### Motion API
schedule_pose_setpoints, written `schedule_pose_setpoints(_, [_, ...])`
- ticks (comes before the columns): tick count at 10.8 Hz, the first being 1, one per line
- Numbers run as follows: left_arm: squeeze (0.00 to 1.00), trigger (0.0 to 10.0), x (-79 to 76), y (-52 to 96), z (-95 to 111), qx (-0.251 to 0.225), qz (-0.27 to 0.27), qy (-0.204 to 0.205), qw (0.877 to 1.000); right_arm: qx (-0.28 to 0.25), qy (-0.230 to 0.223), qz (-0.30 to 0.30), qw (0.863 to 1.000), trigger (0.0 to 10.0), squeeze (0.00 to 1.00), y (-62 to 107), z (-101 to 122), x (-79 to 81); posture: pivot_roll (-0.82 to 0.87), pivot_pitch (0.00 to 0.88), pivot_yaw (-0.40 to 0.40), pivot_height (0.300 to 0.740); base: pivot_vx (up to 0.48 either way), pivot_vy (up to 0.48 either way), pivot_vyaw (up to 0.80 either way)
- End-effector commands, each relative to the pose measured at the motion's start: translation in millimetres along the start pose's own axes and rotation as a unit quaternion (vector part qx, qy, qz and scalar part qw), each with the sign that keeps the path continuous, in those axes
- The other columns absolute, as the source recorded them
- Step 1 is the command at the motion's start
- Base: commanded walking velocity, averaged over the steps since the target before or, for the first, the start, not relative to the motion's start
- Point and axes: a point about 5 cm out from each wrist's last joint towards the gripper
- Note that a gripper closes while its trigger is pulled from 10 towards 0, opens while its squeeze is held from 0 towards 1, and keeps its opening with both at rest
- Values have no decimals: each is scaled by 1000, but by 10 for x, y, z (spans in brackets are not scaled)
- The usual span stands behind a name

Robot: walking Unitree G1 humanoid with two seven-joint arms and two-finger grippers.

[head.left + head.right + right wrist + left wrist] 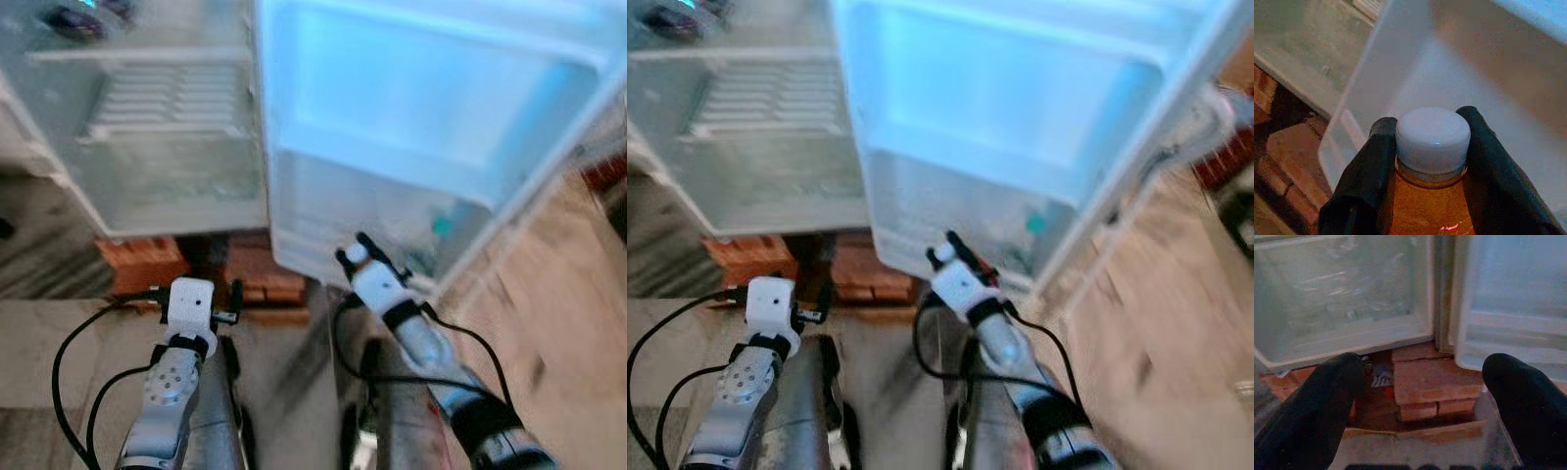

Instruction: Restocking fridge

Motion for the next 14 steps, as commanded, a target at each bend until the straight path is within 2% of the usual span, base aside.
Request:
schedule_pose_setpoints(1, [0,10000,18,53,-20,8,-1,-9,1000,-26,25,-20,999,10000,0,-108,81,-87,118,207,-33,545,0,0,0])
schedule_pose_setpoints(2, [0,10000,23,69,-19,9,-1,-10,1000,-36,52,-38,997,10000,0,-162,101,-114,125,212,-36,545,0,0,0])
schedule_pose_setpoints(4, [0,10000,43,86,25,8,-1,-12,1000,-110,30,-104,988,10000,0,-330,421,-366,138,226,-33,545,0,0,0])
schedule_pose_setpoints(7, [0,10000,21,83,94,4,-7,-15,1000,-127,40,-127,983,10000,0,-408,495,-429,154,243,-23,545,0,0,0])
schedule_pose_setpoints(8, [0,10000,19,94,113,5,-9,-16,1000,-98,32,-123,987,10000,0,-412,406,-396,160,250,-23,545,0,0,0])
schedule_pose_setpoints(9, [0,10000,23,111,111,7,-9,-17,1000,-37,4,-113,993,10000,0,-378,218,-325,166,257,-22,545,0,0,0])
schedule_pose_setpoints(10, [0,10000,26,130,115,10,-7,-16,1000,61,-79,-132,986,10000,0,-311,-43,-301,174,265,-22,545,0,0,0])
schedule_pose_setpoints(11, [0,10000,28,137,109,13,-7,-16,1000,99,-98,-135,981,10000,0,-270,-149,-279,177,269,-23,545,0,0,0])
schedule_pose_setpoints(12, [0,10000,40,145,111,15,-5,-18,1000,162,-137,-128,969,10000,0,-191,-309,-189,189,269,-25,545,0,0,0])
schedule_pose_setpoints(13, [0,10000,52,149,124,14,-3,-19,1000,180,-152,-119,965,10000,0,-186,-340,-154,192,264,-26,545,0,0,0])
schedule_pose_setpoints(14, [0,10000,62,148,128,15,-1,-20,1000,183,-162,-123,962,10000,0,-216,-340,-186,192,261,-25,545,0,0,0])
Point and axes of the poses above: a point about 5 cm out from each wrist's last joint towards the gripper, its own y axis pointing back from the gripper into the wrist, its own z axis along the axis of the wrist's last joint, x = y × z, and after that the axes turned 15 degrees about y, right-handed
